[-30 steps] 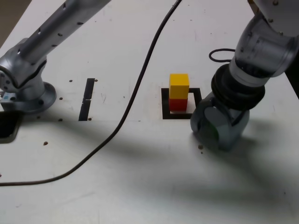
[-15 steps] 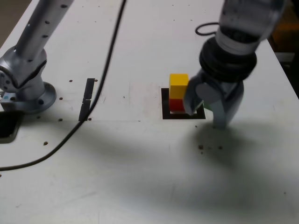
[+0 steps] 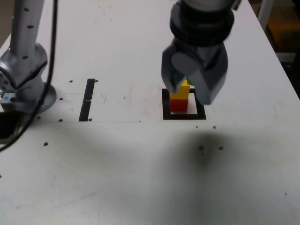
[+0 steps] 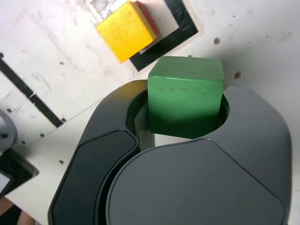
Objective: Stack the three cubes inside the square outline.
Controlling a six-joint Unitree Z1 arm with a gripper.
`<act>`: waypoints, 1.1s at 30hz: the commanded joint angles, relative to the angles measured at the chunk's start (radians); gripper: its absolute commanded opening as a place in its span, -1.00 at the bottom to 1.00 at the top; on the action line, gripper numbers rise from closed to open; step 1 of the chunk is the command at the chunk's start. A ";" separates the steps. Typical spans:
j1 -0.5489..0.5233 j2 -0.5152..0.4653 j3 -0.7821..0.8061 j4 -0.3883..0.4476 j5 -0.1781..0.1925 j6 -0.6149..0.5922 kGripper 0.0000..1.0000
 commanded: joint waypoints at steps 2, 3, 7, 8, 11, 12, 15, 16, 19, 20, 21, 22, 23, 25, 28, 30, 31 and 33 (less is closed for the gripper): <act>-0.006 -0.024 0.001 0.009 -0.003 -0.010 -0.68; -0.009 -0.041 0.001 0.017 -0.006 -0.020 -0.68; -0.006 -0.093 -0.003 0.050 -0.006 -0.047 -0.68; 0.005 -0.109 -0.003 0.060 -0.006 -0.054 -0.68; 0.036 -0.126 0.008 0.069 -0.009 -0.063 -0.68; 0.048 -0.129 0.013 0.070 -0.011 -0.064 -0.68; 0.085 -0.132 0.035 0.070 -0.024 -0.069 -0.68; 0.105 -0.132 0.048 0.069 -0.031 -0.073 -0.68; 0.149 -0.130 0.078 0.069 -0.047 -0.084 -0.68; 0.161 -0.128 0.087 0.069 -0.052 -0.088 -0.68; 0.179 -0.125 0.100 0.070 -0.059 -0.094 -0.68; 0.187 -0.123 0.105 0.071 -0.063 -0.097 -0.68; 0.194 -0.121 0.110 0.073 -0.066 -0.101 -0.68; 0.203 -0.115 0.117 0.078 -0.071 -0.112 -0.68; 0.209 -0.103 0.121 0.085 -0.082 -0.135 -0.68; 0.209 -0.095 0.121 0.086 -0.093 -0.151 -0.68; 0.209 -0.091 0.120 0.085 -0.098 -0.158 -0.68; 0.206 -0.084 0.115 0.081 -0.107 -0.171 -0.68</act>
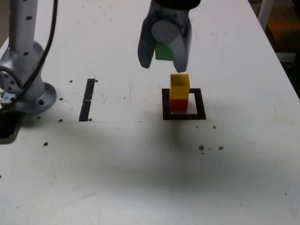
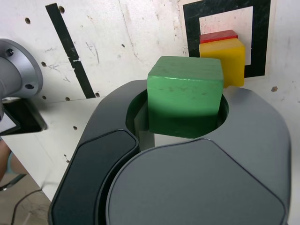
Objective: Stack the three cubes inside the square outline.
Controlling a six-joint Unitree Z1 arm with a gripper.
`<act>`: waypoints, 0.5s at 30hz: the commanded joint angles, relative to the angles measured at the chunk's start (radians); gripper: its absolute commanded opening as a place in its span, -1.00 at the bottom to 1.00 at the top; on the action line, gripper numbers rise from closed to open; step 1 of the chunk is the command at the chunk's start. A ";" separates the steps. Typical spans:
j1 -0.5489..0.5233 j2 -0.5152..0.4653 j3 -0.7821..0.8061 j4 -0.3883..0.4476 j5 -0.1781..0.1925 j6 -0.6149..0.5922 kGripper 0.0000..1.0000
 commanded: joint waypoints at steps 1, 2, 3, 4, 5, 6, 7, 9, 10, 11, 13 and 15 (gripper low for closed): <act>-0.005 0.007 -0.008 -0.003 -0.006 -0.009 -0.68; -0.006 0.010 -0.011 -0.005 -0.011 -0.014 -0.68; -0.008 0.014 -0.014 -0.007 -0.015 -0.017 -0.68; -0.010 0.020 -0.019 -0.011 -0.023 -0.022 -0.68; -0.010 0.024 -0.022 -0.013 -0.028 -0.024 -0.68; -0.010 0.029 -0.024 -0.017 -0.034 -0.027 -0.68; -0.010 0.032 -0.025 -0.019 -0.038 -0.030 -0.68; -0.010 0.040 -0.027 -0.026 -0.044 -0.034 -0.68; -0.010 0.043 -0.027 -0.027 -0.046 -0.035 -0.68; -0.010 0.049 -0.028 -0.030 -0.048 -0.036 -0.68; -0.010 0.063 -0.029 -0.038 -0.053 -0.038 -0.68; -0.010 0.075 -0.032 -0.047 -0.057 -0.038 -0.67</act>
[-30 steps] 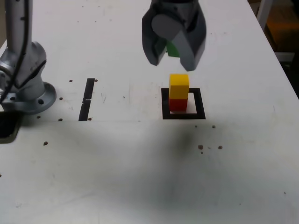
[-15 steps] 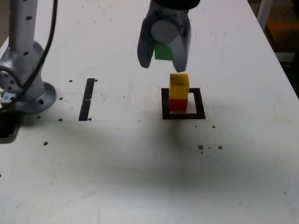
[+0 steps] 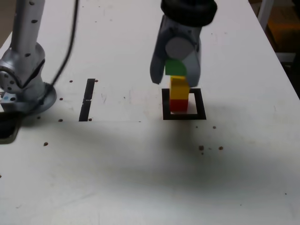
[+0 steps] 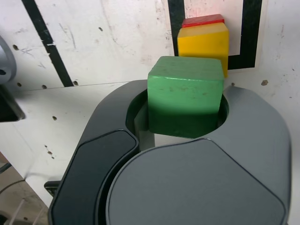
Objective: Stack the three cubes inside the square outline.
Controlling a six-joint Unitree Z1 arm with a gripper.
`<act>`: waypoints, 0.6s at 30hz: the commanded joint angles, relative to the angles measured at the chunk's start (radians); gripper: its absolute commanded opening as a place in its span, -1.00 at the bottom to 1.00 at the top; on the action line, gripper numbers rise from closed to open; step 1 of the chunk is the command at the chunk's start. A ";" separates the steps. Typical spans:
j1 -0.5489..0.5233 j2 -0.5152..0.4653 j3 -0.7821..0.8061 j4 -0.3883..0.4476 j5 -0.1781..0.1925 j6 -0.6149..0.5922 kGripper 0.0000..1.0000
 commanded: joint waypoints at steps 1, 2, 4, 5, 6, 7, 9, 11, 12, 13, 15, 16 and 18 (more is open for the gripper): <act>-0.002 0.010 -0.009 -0.007 -0.005 -0.001 -0.67; -0.002 0.014 -0.010 -0.012 -0.007 -0.001 -0.67; 0.000 0.024 -0.013 -0.031 -0.011 -0.001 -0.67; 0.001 0.026 -0.012 -0.038 -0.011 -0.001 -0.67; 0.001 0.027 -0.009 -0.045 -0.011 -0.001 -0.67; 0.002 0.028 -0.007 -0.052 -0.010 -0.001 -0.66; 0.005 0.029 0.001 -0.064 -0.007 -0.001 -0.65; 0.010 0.028 0.008 -0.070 -0.004 -0.001 -0.62; 0.012 0.028 0.011 -0.073 -0.002 -0.001 -0.61; 0.015 0.027 0.014 -0.074 0.000 -0.001 -0.59; 0.025 0.021 0.025 -0.073 0.006 -0.001 -0.56; 0.029 0.018 0.030 -0.073 0.010 -0.001 -0.55; 0.033 0.015 0.040 -0.072 0.013 -0.001 -0.54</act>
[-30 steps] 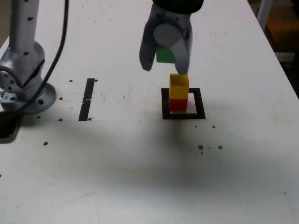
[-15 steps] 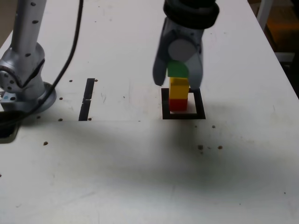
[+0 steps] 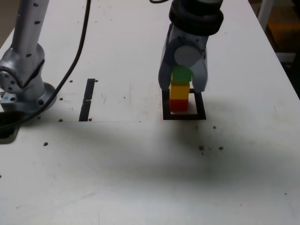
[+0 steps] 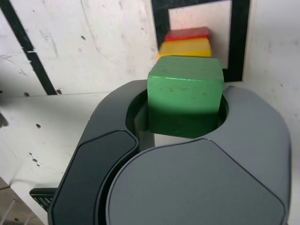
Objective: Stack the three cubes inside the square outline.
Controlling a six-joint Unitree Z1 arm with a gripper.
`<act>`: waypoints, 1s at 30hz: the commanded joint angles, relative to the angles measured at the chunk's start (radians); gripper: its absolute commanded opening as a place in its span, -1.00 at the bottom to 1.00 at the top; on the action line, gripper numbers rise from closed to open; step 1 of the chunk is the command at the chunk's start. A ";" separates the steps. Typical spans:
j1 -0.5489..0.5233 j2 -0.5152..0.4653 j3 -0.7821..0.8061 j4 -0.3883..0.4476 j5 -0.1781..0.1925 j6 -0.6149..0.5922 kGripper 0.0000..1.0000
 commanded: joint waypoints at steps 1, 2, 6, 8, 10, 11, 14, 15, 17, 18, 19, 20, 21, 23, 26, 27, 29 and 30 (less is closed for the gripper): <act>0.004 -0.013 0.002 0.002 0.002 -0.001 -0.54; 0.004 -0.013 0.003 0.002 0.001 -0.001 -0.54; 0.005 -0.013 0.006 0.002 -0.004 -0.001 -0.51; 0.005 -0.013 0.008 0.003 -0.009 0.001 -0.46; 0.005 -0.013 0.010 0.006 -0.013 0.002 -0.39; 0.005 -0.013 0.010 0.009 -0.015 0.003 -0.36; 0.005 -0.013 0.013 0.019 -0.019 0.004 -0.22; 0.005 -0.013 0.014 0.023 -0.019 0.005 -0.17; 0.005 -0.013 0.015 0.033 -0.020 0.006 -0.07; 0.005 -0.013 0.015 0.037 -0.020 0.007 -0.03; 0.005 -0.013 0.015 0.040 -0.021 0.008 0.00; 0.005 -0.013 0.014 0.044 -0.022 0.008 0.03; 0.005 -0.013 0.013 0.048 -0.024 0.009 0.06; 0.005 -0.013 0.013 0.053 -0.026 0.011 0.09; 0.005 -0.013 0.009 0.055 -0.028 0.015 0.09; 0.005 -0.012 0.008 0.054 -0.029 0.017 0.09; 0.005 -0.012 0.007 0.053 -0.030 0.019 0.10; 0.005 -0.011 0.006 0.052 -0.030 0.019 0.10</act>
